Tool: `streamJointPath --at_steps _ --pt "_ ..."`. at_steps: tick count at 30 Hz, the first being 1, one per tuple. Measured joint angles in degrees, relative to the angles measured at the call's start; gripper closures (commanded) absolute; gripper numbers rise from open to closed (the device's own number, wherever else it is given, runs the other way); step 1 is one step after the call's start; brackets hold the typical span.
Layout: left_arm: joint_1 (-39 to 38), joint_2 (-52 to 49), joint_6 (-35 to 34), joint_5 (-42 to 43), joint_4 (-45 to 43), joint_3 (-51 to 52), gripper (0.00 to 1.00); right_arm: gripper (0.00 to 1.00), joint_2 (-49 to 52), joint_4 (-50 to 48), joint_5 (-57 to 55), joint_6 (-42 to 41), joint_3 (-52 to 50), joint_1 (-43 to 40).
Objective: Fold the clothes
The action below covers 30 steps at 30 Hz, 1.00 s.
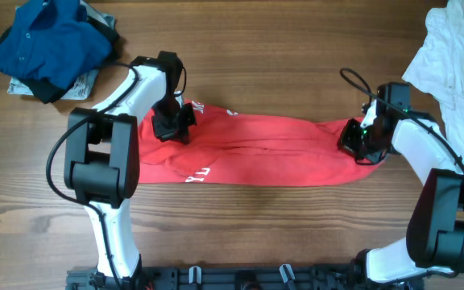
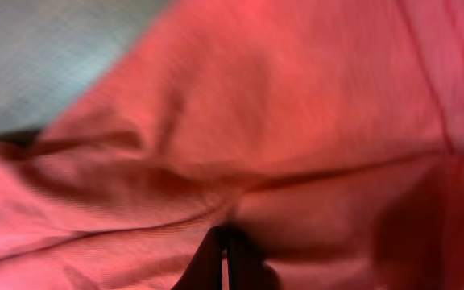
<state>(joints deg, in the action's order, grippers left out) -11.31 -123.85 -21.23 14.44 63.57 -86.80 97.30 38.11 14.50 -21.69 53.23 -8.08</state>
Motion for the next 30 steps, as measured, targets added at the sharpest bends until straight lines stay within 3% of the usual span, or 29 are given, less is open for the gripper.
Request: streamJointPath --at_steps 8,19,22,25,26,27,29,30 --pt "10.3 3.0 -4.0 5.4 1.1 8.6 0.96 0.96 0.0 -2.4 -1.9 -3.6 -0.5 0.0" --pt "16.7 2.9 -5.0 7.4 3.4 10.5 0.96 0.96 2.5 -5.0 -3.0 -4.3 0.1 0.0" --pt "21.0 2.9 -5.0 4.8 5.5 10.4 0.95 0.96 2.8 -1.4 -4.0 -4.7 2.6 0.0" --pt "23.2 4.2 -5.3 -0.8 5.9 10.2 0.80 0.74 2.5 3.9 -5.6 -4.7 7.3 0.0" --pt "23.7 5.0 -5.2 -3.0 5.5 10.1 0.76 0.64 2.2 5.0 -5.7 -4.4 9.0 0.0" --pt "24.0 5.9 -5.5 -5.2 5.2 10.0 0.66 0.46 1.6 6.1 -5.9 -4.3 10.9 0.0" --pt "24.4 8.8 -5.5 -8.8 5.3 9.9 0.21 0.23 -0.5 7.9 -6.0 -3.9 13.5 0.0" --pt "24.4 10.0 -5.5 -9.4 5.7 9.9 0.10 0.14 -1.4 8.3 -5.8 -3.6 13.9 0.0"
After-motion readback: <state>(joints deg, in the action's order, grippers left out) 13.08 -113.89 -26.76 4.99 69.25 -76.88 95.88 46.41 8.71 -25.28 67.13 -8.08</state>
